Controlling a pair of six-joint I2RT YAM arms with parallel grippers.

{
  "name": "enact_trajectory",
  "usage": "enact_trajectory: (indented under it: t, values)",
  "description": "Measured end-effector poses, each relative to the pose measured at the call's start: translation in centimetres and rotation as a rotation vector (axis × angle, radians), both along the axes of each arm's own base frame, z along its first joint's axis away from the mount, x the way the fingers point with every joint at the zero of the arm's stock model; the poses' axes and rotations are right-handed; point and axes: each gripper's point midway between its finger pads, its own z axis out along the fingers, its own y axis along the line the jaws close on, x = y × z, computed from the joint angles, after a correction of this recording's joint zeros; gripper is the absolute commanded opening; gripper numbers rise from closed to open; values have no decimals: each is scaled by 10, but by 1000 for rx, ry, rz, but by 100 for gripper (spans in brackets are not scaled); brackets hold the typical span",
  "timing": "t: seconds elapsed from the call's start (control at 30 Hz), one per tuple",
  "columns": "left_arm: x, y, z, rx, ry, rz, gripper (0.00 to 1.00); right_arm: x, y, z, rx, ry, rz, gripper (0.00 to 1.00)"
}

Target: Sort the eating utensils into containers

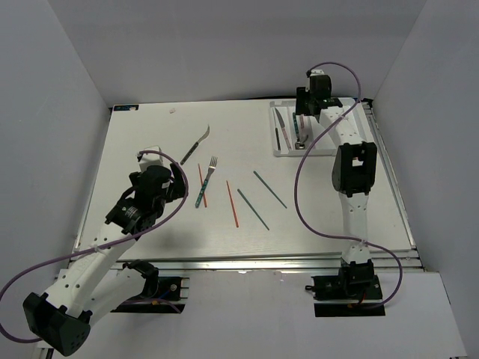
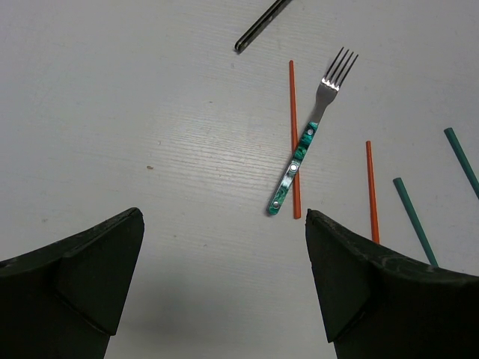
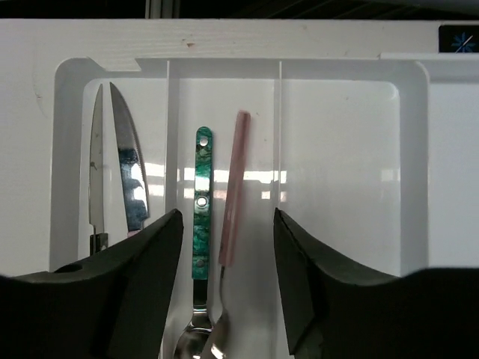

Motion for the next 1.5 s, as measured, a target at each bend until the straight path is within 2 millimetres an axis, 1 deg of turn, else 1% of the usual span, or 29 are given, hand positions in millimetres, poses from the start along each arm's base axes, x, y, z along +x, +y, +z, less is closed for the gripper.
enact_trajectory:
  t: [0.03, 0.07, 0.1, 0.23, 0.33, 0.4, 0.43, 0.5, 0.53, 0.57, 0.63, 0.67, 0.7, 0.73, 0.77, 0.8, 0.83, 0.9, 0.97, 1.03, 1.1, 1.17, 1.2, 1.23, 1.3, 1.33, 1.4, 1.43, 1.5]
  values:
    - [0, 0, 0, 0, -1, 0, 98, 0, 0, -3, 0, 7, -1, 71]
    - [0, 0, 0, 1, 0, -1, 98, -1, 0, -6, -2, 15, 1, 85]
    - [0, 0, 0, 1, 0, -1, 98, -3, 0, -7, 3, 22, -2, 88]
    - [0, 0, -1, 3, 2, 1, 98, -4, 0, -5, 6, 24, -2, 89]
    - [0, 1, 0, 5, 1, 4, 98, -11, 3, 1, 7, 31, -6, 89]
    - [0, 2, -1, 9, 1, 11, 98, -23, -1, 14, -16, 33, -40, 89]
    - [0, 4, -1, 12, 0, 19, 98, -33, -4, 24, -39, 32, -73, 89]
    - [-1, 8, -1, 21, -1, 40, 98, -53, 1, 48, -67, 10, -111, 89]
    - [-1, 10, 0, 26, -2, 52, 98, -68, 9, 61, -67, -1, -109, 89]
    - [-2, 13, 0, 31, -6, 66, 98, -87, 23, 72, -58, -7, -87, 89]
    - [-3, 18, 2, 38, -15, 92, 98, -127, 57, 94, -7, -47, -4, 89]
    - [-4, 21, 4, 40, -21, 103, 98, -152, 78, 101, 37, -66, 62, 89]
    - [-5, 23, 6, 40, -29, 114, 98, -178, 98, 104, 79, -73, 129, 89]
    - [-6, 25, 8, 40, -38, 124, 98, -199, 114, 106, 108, -76, 188, 88]
    - [-7, 27, 10, 38, -47, 133, 98, -218, 129, 105, 133, -74, 241, 88]
    - [-8, 29, 12, 36, -56, 141, 98, -231, 140, 103, 149, -66, 279, 88]
    - [-8, 31, 14, 33, -64, 149, 98, -239, 151, 99, 157, -56, 311, 89]
    - [-9, 33, 18, 28, -81, 160, 98, -250, 169, 88, 163, -29, 356, 89]
    - [-9, 33, 19, 25, -87, 160, 98, -260, 184, 72, 154, 14, 373, 89]
    - [-7, 31, 18, 27, -81, 153, 98, -268, 190, 57, 139, 56, 340, 89]
    - [-2, 22, 11, 22, -54, 122, 98, -278, 190, 46, 132, 83, 294, 89]
    - [8, 6, 0, 16, 1, 68, 98, -290, 184, 35, 139, 108, 260, 89]
    - [16, -6, -3, 11, 33, 30, 98, -297, 178, 30, 141, 121, 244, 89]
    - [26, -17, -5, 5, 53, 1, 98, -303, 172, 27, 141, 128, 235, 89]
    - [55, -38, -6, 1, 97, -40, 98, -313, 159, 27, 139, 135, 222, 89]
    - [72, -47, -4, -1, 117, -55, 98, -316, 155, 32, 142, 128, 216, 89]
    - [116, -56, 2, -21, 140, -74, 98, -319, 148, 44, 153, 105, 209, 89]
    - [143, -52, 8, -26, 133, -53, 98, -320, 146, 52, 163, 86, 210, 89]
    - [185, -45, 4, -3, 155, -50, 98, -328, 140, 63, 179, 60, 217, 89]
